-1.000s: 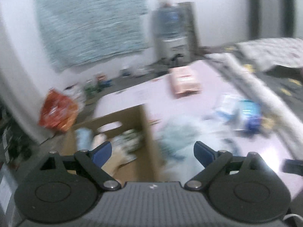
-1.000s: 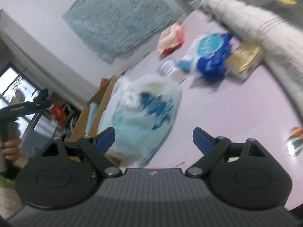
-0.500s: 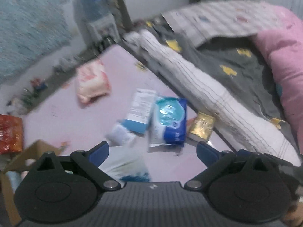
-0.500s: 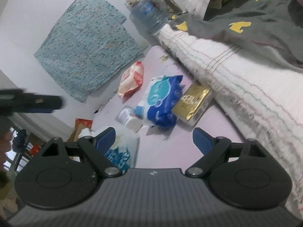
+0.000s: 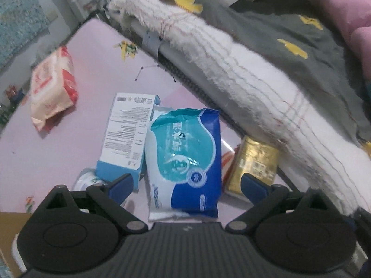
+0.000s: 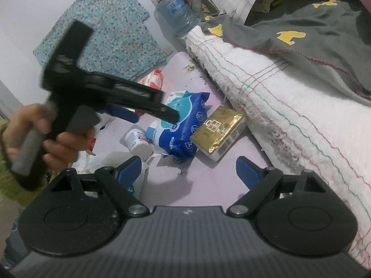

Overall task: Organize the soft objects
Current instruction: 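Grasp the blue wet-wipes pack on the bed with the left gripper, then carry the wet-wipes pack toward the box with the left gripper while the right approaches the gold tissue pack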

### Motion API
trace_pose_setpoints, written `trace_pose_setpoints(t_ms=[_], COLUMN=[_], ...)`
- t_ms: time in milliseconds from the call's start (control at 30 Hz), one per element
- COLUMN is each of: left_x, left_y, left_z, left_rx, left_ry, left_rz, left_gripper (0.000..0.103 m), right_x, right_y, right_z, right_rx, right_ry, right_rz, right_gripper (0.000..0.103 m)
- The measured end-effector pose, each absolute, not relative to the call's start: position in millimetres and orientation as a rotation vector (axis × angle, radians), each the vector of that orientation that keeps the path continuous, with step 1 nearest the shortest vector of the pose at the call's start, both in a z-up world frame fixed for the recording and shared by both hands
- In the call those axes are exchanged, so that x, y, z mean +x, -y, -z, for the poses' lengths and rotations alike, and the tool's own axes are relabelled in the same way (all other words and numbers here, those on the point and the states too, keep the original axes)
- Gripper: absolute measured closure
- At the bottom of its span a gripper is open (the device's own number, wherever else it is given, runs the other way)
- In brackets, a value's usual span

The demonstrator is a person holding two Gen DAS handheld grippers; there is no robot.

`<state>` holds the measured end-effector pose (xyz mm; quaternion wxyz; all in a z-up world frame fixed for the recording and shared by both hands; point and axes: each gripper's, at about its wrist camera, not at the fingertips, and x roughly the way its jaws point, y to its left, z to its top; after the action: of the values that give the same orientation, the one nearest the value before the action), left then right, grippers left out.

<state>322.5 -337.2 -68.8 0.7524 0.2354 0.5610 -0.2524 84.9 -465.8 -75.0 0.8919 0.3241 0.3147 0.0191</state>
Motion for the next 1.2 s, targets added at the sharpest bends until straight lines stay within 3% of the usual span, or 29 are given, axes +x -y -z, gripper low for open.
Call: trace_pose_setpoints(t_ms=[300, 533, 767, 1000, 1200], left_x=[349.4, 360.2, 359.9, 359.5, 362.2], left_y=[342.2, 339.8, 326.1, 307.4, 294.5], left_z=[105.2, 122.9, 114.8, 87.1, 48.3], left_rx=[0.466, 0.421, 0.389, 0.317, 0.239], left_ry=[-1.296, -1.335, -1.334, -1.285, -1.203], left_rz=[0.542, 0.53, 0.471, 0.448, 0.425], left_gripper=[0.006, 0.022, 0.032, 0.032, 0.032], right_x=[98.5, 101.2, 109.2, 127.8, 168.4], right_y=[462.8, 463.8, 467.6, 464.6, 463.8], right_z=[75.5, 79.9, 80.7, 73.9, 76.6], right_rx=[0.575, 0.565, 0.561, 0.507, 0.398], right_ry=[-0.668, -0.692, -0.691, -0.668, -0.663], right_rz=[-0.021, -0.014, -0.009, -0.033, -0.033], right_gripper=[0.014, 0.014, 0.015, 0.015, 0.022])
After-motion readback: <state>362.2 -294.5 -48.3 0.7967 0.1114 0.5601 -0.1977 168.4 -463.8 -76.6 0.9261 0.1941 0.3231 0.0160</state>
